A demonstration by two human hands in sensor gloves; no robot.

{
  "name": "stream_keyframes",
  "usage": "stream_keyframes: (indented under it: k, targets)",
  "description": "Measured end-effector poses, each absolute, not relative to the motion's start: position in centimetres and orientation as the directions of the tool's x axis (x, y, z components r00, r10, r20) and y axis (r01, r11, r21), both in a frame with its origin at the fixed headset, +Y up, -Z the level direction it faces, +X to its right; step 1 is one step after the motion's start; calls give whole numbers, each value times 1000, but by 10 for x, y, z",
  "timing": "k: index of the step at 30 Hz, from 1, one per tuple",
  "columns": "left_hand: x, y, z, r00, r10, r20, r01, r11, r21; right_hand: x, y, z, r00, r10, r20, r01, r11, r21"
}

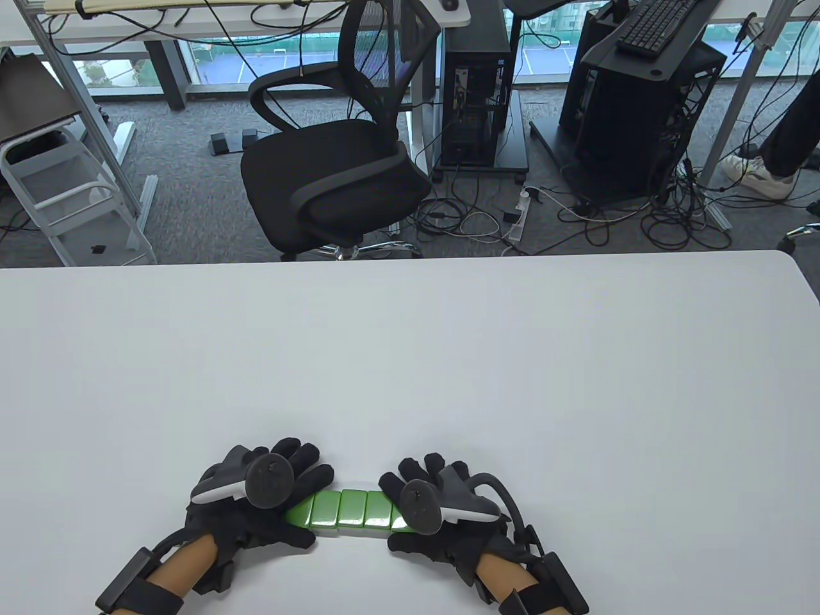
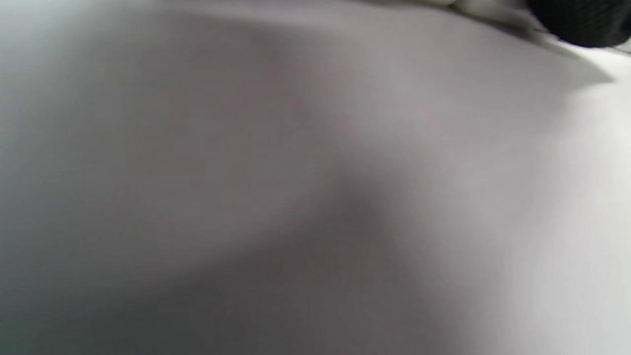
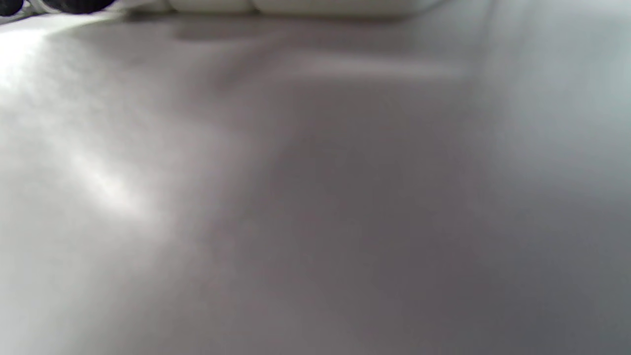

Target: Flip mahjong tiles upright in a row

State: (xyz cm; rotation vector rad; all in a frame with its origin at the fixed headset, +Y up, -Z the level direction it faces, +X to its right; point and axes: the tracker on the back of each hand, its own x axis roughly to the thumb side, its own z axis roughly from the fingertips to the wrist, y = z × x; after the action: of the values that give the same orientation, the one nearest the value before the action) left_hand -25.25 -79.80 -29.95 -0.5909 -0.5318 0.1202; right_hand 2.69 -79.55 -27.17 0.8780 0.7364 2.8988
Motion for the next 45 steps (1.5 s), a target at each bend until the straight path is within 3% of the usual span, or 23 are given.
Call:
stream_keyframes:
  k: [6,20,26,30,33,37,40,45]
  targets:
    - [-247,-800,-295,874,278,398,-5,824,-566,29,-796,-277,-845,203,494,66,-878,474]
    - [-241,-799,-289,907,208,367,26,842,-540,20,-796,-270,-845,65,531,175,-904,390]
    - [-242,-798,-290,904,204,377,32,845,-534,21,-795,-271,-845,79,528,162,-904,395]
    - [-252,-794,-292,877,316,362,-82,840,-536,33,-787,-274,-825,201,528,39,-912,408]
    - [-268,-781,-288,844,388,370,-211,875,-435,53,-770,-274,-819,248,517,-43,-926,376]
    - [-291,-754,-279,850,330,411,-207,926,-314,86,-757,-268,-853,176,492,-12,-948,319]
    - [-301,-744,-270,876,203,438,-122,971,-205,98,-761,-256,-859,131,496,1,-966,257]
    - [-294,-760,-263,870,94,484,14,976,-216,99,-769,-247,-849,94,520,-22,-989,143]
